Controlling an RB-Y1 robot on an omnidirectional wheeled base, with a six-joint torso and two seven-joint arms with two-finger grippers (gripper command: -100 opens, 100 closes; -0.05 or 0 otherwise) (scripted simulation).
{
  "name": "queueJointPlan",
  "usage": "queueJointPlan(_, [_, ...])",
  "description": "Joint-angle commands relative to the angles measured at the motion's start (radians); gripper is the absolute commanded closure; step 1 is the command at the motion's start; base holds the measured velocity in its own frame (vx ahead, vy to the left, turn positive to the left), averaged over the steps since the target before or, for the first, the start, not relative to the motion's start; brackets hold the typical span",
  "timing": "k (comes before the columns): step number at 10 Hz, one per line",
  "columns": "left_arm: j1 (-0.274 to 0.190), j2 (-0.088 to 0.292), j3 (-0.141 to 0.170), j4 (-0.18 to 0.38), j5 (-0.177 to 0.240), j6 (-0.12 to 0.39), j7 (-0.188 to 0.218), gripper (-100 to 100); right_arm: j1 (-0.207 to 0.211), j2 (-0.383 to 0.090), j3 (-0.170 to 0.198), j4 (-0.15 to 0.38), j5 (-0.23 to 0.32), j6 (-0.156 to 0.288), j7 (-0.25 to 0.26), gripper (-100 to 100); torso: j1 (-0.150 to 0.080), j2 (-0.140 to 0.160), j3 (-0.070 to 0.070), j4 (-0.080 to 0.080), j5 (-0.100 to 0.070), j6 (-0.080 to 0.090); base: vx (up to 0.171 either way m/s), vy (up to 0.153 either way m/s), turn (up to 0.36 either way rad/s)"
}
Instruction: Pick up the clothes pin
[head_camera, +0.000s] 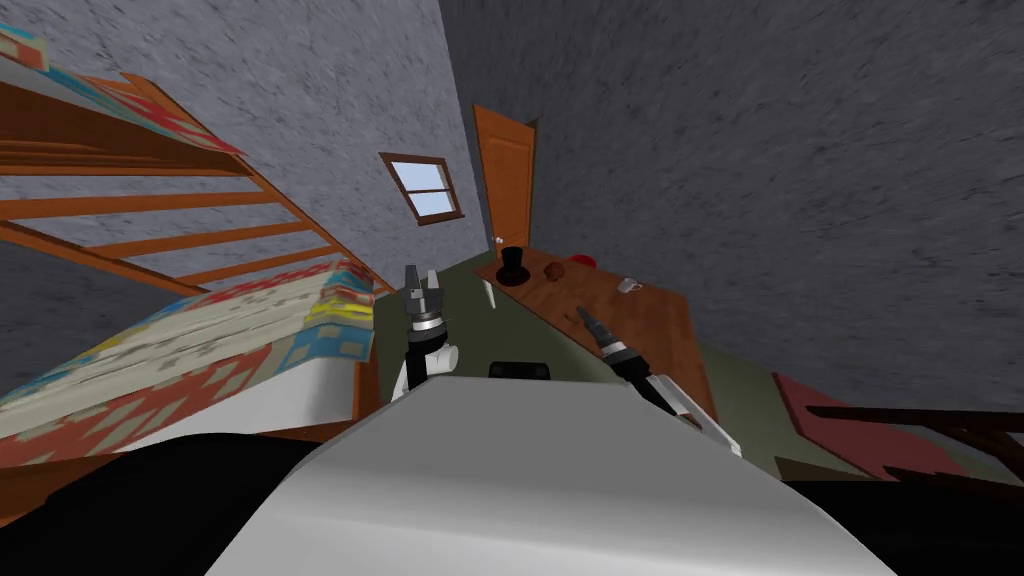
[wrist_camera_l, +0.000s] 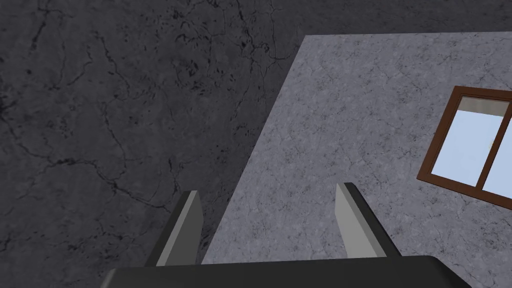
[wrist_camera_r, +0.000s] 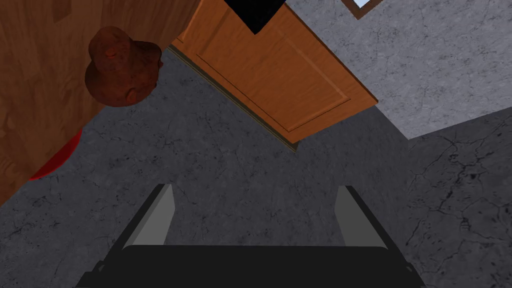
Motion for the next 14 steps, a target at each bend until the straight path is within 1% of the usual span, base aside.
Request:
queueJointPlan(1, [0.0, 0.0, 0.0, 0.0, 0.0, 0.0, 0.0, 0, 0.026, -0.05, 0.008, 0.034, 0.05, 0.008, -0.008, -100, 0.0, 0.0, 0.0, 0.0, 0.0, 0.0, 0.042, 0.001, 0.341])
queueJointPlan(2, [0.0, 0.0, 0.0, 0.0, 0.0, 0.0, 0.0, 0, 0.042, -0.081, 0.014, 0.067, 0.078, 0.018, -0.019, -100, 0.0, 0.0, 0.0, 0.0, 0.0, -0.001, 0.063, -0.007, 0.436])
queueJointPlan(3, [0.0, 0.0, 0.0, 0.0, 0.0, 0.0, 0.0, 0, 0.042, -0.099, 0.014, 0.067, 0.089, 0.018, -0.019, -100, -0.001, -0.001, -0.001, 0.0, 0.0, 0.0, 0.05, -0.012, 0.174])
queueJointPlan(4, [0.0, 0.0, 0.0, 0.0, 0.0, 0.0, 0.0, 0, 0.057, -0.132, 0.02, 0.101, 0.128, 0.027, -0.029, -100, -0.001, 0.0, 0.0, 0.0, 0.0, 0.001, 0.052, 0.007, 0.341])
queueJointPlan(5, [0.0, 0.0, 0.0, 0.0, 0.0, 0.0, 0.0, 0, 0.057, -0.142, 0.02, 0.101, 0.128, 0.027, -0.029, -100, 0.0, -0.001, 0.0, 0.0, 0.0, 0.0, 0.042, -0.004, 0.148])
queueJointPlan(7, [0.0, 0.0, 0.0, 0.0, 0.0, 0.0, 0.0, 0, 0.088, -0.214, 0.035, 0.16, 0.198, 0.041, -0.05, -100, 0.0, 0.0, 0.0, 0.0, 0.0, 0.0, 0.056, 0.0, 0.373])
queueJointPlan(8, [0.0, 0.0, 0.0, 0.0, 0.0, 0.0, 0.0, 0, 0.088, -0.224, 0.035, 0.171, 0.207, 0.041, -0.05, -100, 0.0, -0.002, -0.001, 0.0, 0.0, 0.0, 0.055, -0.011, 0.159])
queueJointPlan(9, [0.0, 0.0, 0.0, 0.0, 0.0, 0.0, 0.0, 0, 0.103, -0.261, 0.043, 0.206, 0.247, 0.047, -0.062, -100, 0.0, -0.001, -0.001, 0.0, 0.0, 0.001, 0.054, -0.015, 0.248])
queueJointPlan(11, [0.0, 0.0, 0.0, 0.0, 0.0, 0.0, 0.0, 0, 0.103, -0.262, 0.043, 0.206, 0.247, 0.047, -0.062, -100, 0.0, 0.0, 0.0, 0.0, 0.0, 0.001, 0.031, -0.011, 0.092])
queueJointPlan(13, [0.0, 0.0, 0.0, 0.0, 0.0, 0.0, 0.0, 0, 0.133, -0.332, 0.061, 0.27, 0.319, 0.053, -0.084, -100, 0.001, 0.001, 0.001, 0.0, 0.0, 0.0, 0.045, -0.002, 0.363])
queueJointPlan(14, [0.0, 0.0, 0.0, 0.0, 0.0, 0.0, 0.0, 0, 0.147, -0.358, 0.071, 0.304, 0.349, 0.053, -0.095, -100, 0.0, -0.001, -0.001, 0.0, 0.0, 0.0, 0.089, -0.012, 0.464])
